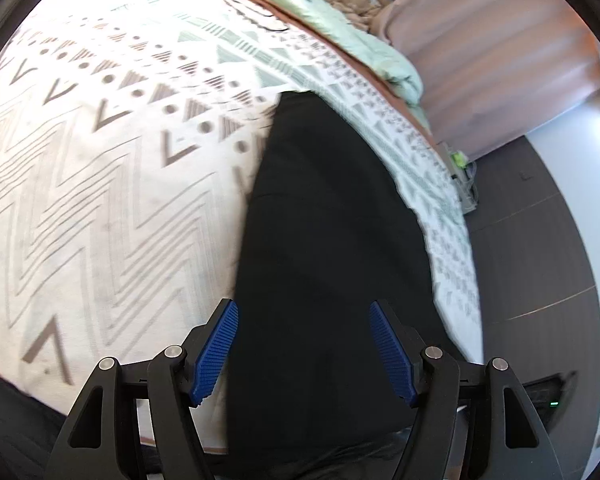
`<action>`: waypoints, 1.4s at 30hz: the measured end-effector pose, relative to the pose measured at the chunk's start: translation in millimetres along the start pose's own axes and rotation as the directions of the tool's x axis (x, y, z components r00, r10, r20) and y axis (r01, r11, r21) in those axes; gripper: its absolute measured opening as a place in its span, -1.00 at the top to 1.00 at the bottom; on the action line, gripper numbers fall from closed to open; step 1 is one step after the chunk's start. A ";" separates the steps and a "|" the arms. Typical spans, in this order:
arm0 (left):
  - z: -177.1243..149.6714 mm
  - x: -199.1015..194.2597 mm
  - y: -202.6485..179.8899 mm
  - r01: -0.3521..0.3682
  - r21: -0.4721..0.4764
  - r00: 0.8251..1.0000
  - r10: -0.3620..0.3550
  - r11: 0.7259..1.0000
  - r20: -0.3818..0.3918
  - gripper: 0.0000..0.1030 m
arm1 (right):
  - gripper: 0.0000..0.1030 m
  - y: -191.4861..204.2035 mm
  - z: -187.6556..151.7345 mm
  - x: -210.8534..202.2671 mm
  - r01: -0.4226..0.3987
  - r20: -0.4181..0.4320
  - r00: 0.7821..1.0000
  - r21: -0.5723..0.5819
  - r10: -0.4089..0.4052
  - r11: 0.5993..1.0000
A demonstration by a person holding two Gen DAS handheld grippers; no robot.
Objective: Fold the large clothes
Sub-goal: 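Grasp the folded black jacket's edge with both grippers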
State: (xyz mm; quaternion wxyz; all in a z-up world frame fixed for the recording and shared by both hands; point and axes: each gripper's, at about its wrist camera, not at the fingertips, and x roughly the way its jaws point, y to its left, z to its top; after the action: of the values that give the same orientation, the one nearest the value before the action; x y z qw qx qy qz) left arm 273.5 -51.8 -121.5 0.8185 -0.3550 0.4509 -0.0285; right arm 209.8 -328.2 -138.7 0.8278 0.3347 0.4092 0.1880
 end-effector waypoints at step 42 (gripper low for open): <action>3.9 49.0 -4.0 0.037 0.072 0.993 -0.028 0.997 -0.119 0.18 | -0.39 -89.4 20.1 -39.1 0.043 -0.054 0.998 0.069 -0.040 0.997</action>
State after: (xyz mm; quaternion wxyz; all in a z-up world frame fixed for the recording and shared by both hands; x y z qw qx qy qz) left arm 306.6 -70.6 -152.9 0.8025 -0.3295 0.4910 -0.0794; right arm 206.0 -422.2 -171.5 0.8081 0.3499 0.4442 0.1650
